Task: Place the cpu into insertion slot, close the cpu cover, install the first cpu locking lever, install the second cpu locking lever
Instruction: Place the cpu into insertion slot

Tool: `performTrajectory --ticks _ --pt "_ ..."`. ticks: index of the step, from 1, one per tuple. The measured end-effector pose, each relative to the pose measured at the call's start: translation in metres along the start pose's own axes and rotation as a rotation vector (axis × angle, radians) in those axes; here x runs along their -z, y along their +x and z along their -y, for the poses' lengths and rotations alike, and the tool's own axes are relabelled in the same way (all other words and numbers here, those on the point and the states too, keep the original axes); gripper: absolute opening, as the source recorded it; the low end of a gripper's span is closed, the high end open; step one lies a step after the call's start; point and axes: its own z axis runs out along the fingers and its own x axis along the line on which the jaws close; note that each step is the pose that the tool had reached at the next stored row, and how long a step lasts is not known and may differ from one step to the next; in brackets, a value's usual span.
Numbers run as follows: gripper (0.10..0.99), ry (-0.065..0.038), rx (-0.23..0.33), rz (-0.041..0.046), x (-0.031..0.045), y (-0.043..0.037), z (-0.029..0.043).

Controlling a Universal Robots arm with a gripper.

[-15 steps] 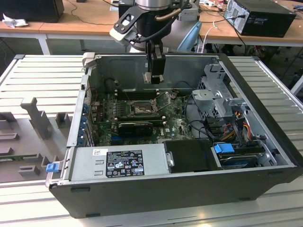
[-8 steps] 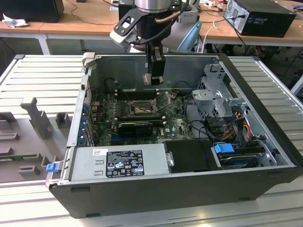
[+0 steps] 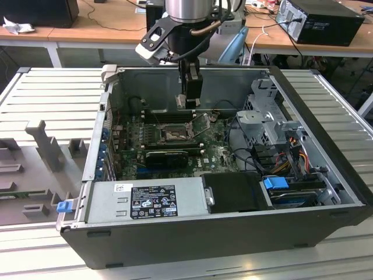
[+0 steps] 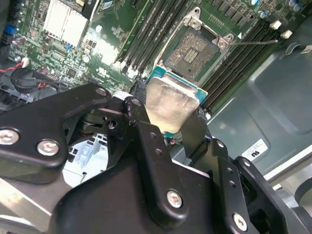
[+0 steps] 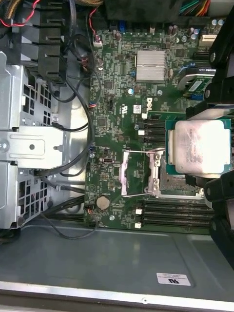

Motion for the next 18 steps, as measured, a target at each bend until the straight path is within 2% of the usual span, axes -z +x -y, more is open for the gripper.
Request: performTrajectory --ticks 7,14,15,18 --pt "0.525 0.000 -0.002 0.0026 -0.0117 0.0049 0.0007" --pt "0.525 0.000 -0.005 0.0029 -0.0338 0.0129 0.0024" --pt "0.525 0.000 -0.018 0.0038 -0.0387 0.0141 0.0033" --pt "0.525 0.000 -0.023 0.0042 -0.0452 0.0166 0.0050"
